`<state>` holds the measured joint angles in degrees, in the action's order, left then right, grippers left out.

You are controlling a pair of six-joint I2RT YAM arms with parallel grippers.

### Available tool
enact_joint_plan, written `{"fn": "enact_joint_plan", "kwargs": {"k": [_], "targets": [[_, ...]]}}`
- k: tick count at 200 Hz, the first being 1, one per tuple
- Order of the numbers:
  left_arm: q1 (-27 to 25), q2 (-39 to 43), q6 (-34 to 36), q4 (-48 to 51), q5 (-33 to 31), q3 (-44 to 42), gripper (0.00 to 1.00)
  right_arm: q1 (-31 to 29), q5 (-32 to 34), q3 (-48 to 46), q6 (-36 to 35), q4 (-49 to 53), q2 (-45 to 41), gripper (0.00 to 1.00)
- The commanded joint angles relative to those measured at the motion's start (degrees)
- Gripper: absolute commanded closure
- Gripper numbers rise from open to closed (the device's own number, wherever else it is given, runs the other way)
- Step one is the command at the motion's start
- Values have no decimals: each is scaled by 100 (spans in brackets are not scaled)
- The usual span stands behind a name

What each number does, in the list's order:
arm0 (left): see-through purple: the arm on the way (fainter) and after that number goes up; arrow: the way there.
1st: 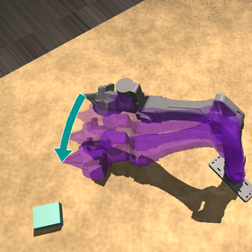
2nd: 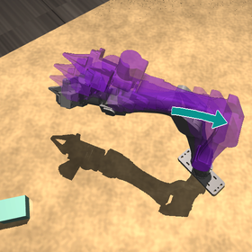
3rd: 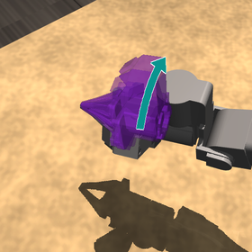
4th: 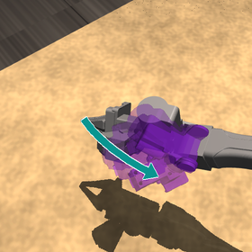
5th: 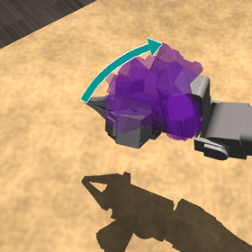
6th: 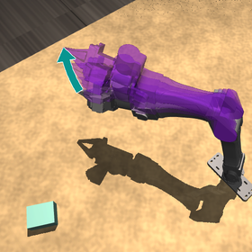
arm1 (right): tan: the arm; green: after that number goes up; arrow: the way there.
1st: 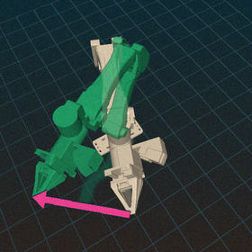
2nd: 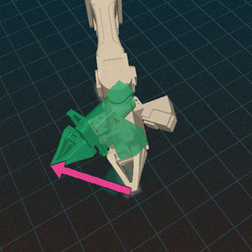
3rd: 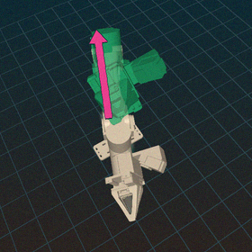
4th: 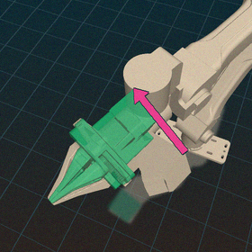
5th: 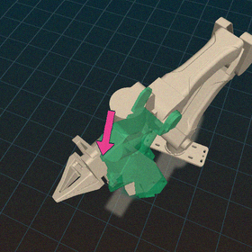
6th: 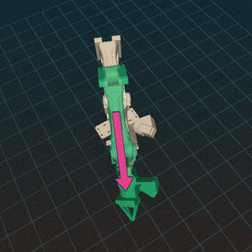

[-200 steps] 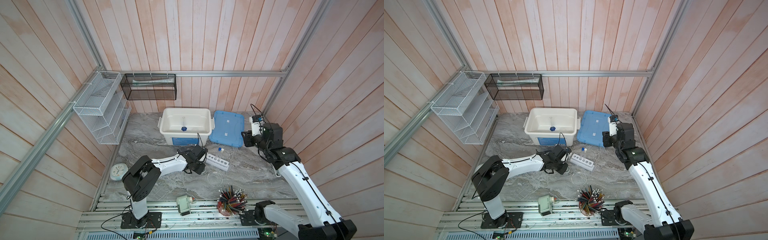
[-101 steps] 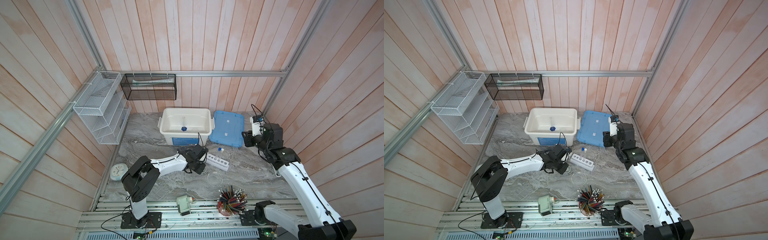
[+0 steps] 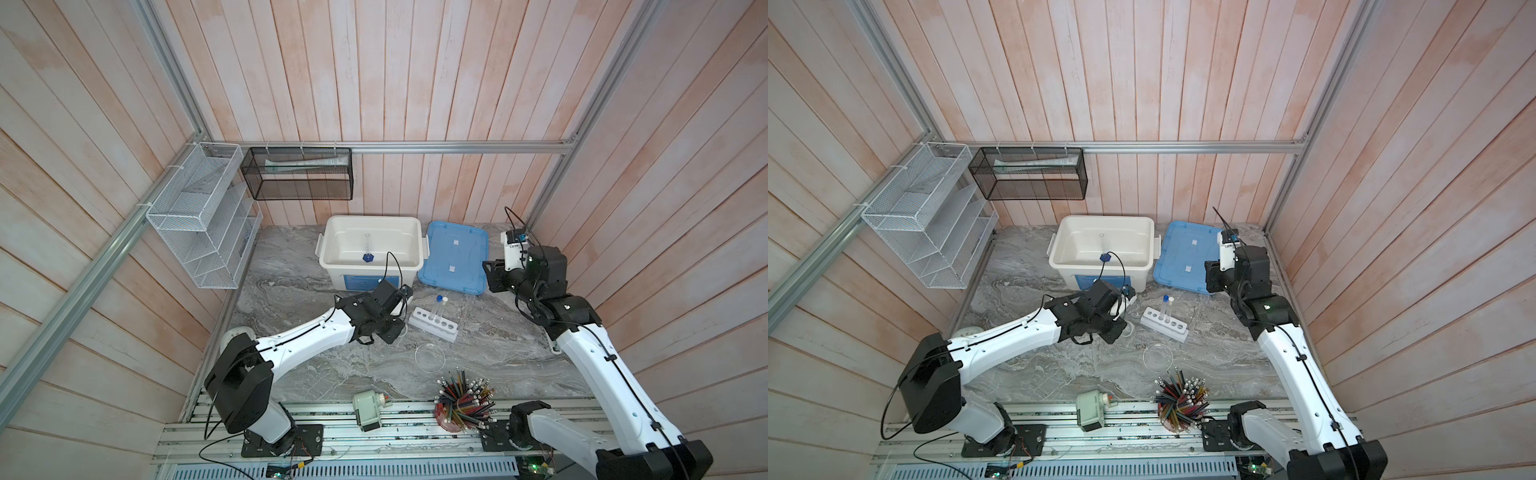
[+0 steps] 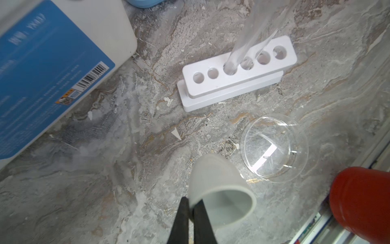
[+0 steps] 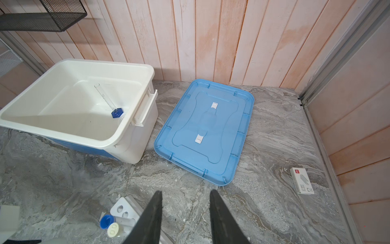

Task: Organize the chemistry lab equipment
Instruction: 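Close the left gripper on the crucible rim and lift it, then carry the crucible with the left gripper over the white bin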

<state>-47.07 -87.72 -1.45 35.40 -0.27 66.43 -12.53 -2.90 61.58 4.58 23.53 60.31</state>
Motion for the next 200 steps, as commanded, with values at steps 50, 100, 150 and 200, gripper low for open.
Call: {"fn": "enact_joint_plan", "kwargs": {"k": [50,100,150,200], "targets": [[1231,958,1100,1394,-236,1445,97,32,-210,-248,210,-287,7,62],[2042,811,1806,1534,-42,2411,97,29,-365,-438,365,-411,-125,62],[2584,-92,2540,1456,91,3495,97,29,-553,-590,491,-647,-134,63],[2900,-1577,3303,2181,205,5197,97,32,-741,-612,535,-795,0,63]]}}
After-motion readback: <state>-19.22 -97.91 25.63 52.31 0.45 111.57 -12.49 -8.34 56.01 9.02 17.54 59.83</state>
